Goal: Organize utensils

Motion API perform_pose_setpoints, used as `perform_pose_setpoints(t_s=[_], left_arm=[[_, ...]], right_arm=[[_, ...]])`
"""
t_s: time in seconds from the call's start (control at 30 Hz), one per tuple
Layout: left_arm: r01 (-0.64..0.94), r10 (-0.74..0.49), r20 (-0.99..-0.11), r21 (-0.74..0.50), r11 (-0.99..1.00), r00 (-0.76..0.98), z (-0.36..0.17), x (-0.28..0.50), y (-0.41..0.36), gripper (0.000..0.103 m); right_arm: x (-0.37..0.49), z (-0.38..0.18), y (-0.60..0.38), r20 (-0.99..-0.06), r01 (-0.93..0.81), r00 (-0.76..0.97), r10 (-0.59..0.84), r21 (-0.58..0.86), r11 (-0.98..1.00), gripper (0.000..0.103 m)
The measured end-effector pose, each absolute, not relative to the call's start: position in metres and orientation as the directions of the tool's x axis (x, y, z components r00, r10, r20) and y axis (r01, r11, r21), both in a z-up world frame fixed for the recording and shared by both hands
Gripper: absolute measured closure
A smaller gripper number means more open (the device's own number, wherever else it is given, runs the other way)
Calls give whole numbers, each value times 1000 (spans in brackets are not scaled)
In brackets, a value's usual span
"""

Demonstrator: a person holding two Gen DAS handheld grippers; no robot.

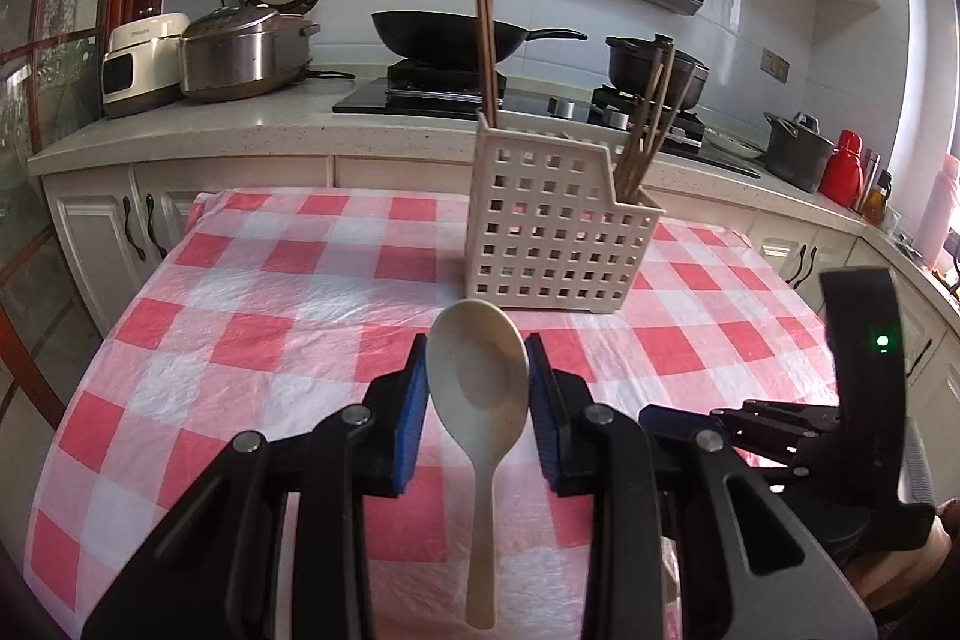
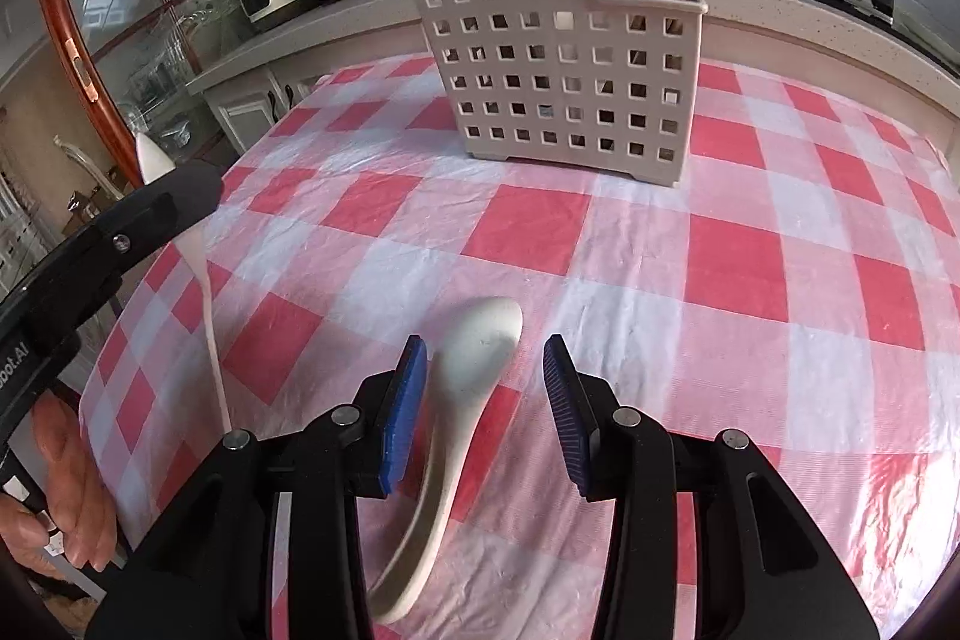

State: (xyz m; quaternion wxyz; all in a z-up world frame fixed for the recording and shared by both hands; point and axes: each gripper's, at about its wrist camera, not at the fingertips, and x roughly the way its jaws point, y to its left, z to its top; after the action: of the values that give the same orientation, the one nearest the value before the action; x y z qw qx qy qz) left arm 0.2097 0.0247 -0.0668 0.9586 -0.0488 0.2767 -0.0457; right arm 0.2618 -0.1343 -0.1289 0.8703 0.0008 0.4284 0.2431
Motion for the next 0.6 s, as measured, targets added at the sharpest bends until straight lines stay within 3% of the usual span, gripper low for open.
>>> perform_pose_setpoints(t_s=[0.23, 0.4, 0.47, 0.6], left_arm=[[69, -128, -532, -130, 989, 837, -75, 214, 30, 73], [55, -124, -534, -142, 988, 836, -78, 216, 36, 73], [48, -120, -533, -146, 988, 838, -78, 216, 39, 73], [46, -120, -534, -150, 988, 837, -78, 216, 40, 73]], right_arm=[[274, -139, -121, -776, -414, 484, 405, 205, 887, 62], [280, -138, -96, -814, -437, 500, 295, 58, 898, 62], [278, -139, -90, -820, -448, 513, 256, -1, 894, 67], [276, -137, -96, -806, -437, 532, 261, 2, 899, 68]])
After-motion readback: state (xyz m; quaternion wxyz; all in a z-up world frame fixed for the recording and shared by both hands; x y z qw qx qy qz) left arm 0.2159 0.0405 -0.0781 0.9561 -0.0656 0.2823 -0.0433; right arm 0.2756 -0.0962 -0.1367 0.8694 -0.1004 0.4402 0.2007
